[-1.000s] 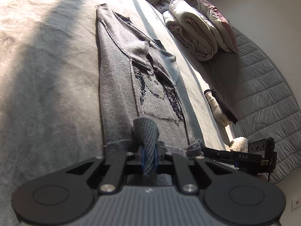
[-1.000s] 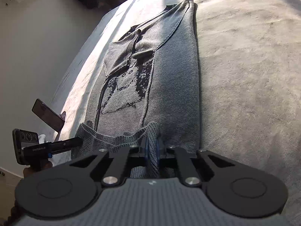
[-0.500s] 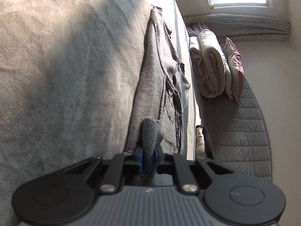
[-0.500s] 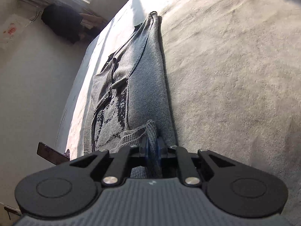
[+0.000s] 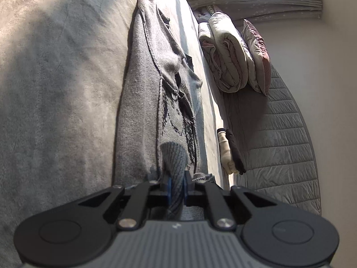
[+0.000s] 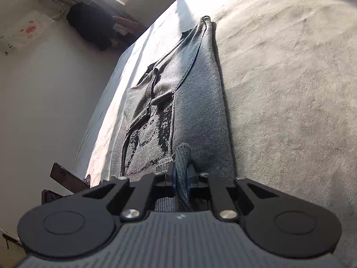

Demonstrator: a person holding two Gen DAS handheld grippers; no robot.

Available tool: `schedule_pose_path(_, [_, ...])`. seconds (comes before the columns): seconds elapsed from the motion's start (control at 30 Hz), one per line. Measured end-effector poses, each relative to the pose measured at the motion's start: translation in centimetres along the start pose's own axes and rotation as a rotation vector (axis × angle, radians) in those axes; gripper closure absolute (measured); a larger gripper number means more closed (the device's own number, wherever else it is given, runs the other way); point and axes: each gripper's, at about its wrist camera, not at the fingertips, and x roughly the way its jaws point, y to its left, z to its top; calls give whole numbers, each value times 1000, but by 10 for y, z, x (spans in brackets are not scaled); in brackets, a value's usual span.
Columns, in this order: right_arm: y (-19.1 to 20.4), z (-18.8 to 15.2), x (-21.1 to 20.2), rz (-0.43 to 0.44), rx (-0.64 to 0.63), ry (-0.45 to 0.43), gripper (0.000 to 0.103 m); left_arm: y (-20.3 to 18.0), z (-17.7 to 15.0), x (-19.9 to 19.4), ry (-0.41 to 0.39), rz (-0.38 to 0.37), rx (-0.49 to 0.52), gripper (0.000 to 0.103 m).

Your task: Fold clothes

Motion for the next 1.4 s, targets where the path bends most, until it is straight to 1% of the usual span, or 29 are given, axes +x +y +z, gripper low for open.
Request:
schedule_pose_path(0.17, [7, 22, -2, 54, 14, -23, 92, 7, 15, 5, -3, -92, -62, 94])
schedule_pose_path(0.27, [8, 36, 1, 58, -2, -58, 92, 11, 23, 9, -5, -147, -100, 94])
schedule_pose_path(0.43, [3, 52, 12, 91, 6, -81, 92, 22, 32, 19, -33, -205, -180, 94])
schedule_pose_path(0.57, [-5, 65, 26, 103, 21, -96, 92, 27, 37, 31, -59, -234, -241, 94])
schedule_pose_path(0.67, [-14, 69, 30, 119, 57, -119, 92, 29, 43, 38, -74, -241, -272, 94])
schedule_pose_path(0.73, [-19, 72, 32, 132, 80, -135, 92, 29, 45, 40, -100, -245, -280, 94])
schedule_pose_path(0.83, [-25, 76, 32, 140, 99, -156, 92, 29, 48, 37, -151, -240, -264, 94])
schedule_pose_path(0.9, [-26, 78, 34, 131, 99, -163, 92, 29, 48, 34, -183, -177, -230, 94])
schedule_pose_path(0.93, [-26, 78, 36, 112, 88, -163, 92, 28, 47, 34, -204, -139, -215, 94])
schedule_pose_path(1.03, [-21, 74, 46, 24, 15, -170, 92, 10, 43, 36, -256, -29, -102, 93])
schedule_pose_path(1.13, [-12, 68, 51, -56, -63, -193, 89, -9, 38, 38, -308, 81, 11, 92])
schedule_pose_path(1.17, [-8, 66, 51, -79, -84, -205, 89, -15, 37, 38, -325, 118, 49, 89])
schedule_pose_path(1.2, [-5, 64, 51, -103, -106, -216, 86, -21, 35, 39, -342, 155, 87, 85])
schedule_pose_path(1.23, [-1, 62, 48, -124, -124, -230, 85, -27, 33, 40, -358, 192, 125, 82])
schedule_pose_path(1.27, [3, 62, 44, -144, -140, -248, 84, -33, 32, 40, -375, 229, 162, 74])
schedule_pose_path(1.3, [7, 61, 39, -162, -156, -264, 82, -38, 31, 36, -401, 242, 176, 71])
schedule_pose_path(1.33, [11, 59, 35, -179, -179, -282, 82, -42, 30, 31, -427, 255, 190, 71])
schedule_pose_path(1.4, [22, 54, 26, -219, -239, -321, 71, -50, 27, 21, -474, 283, 235, 72])
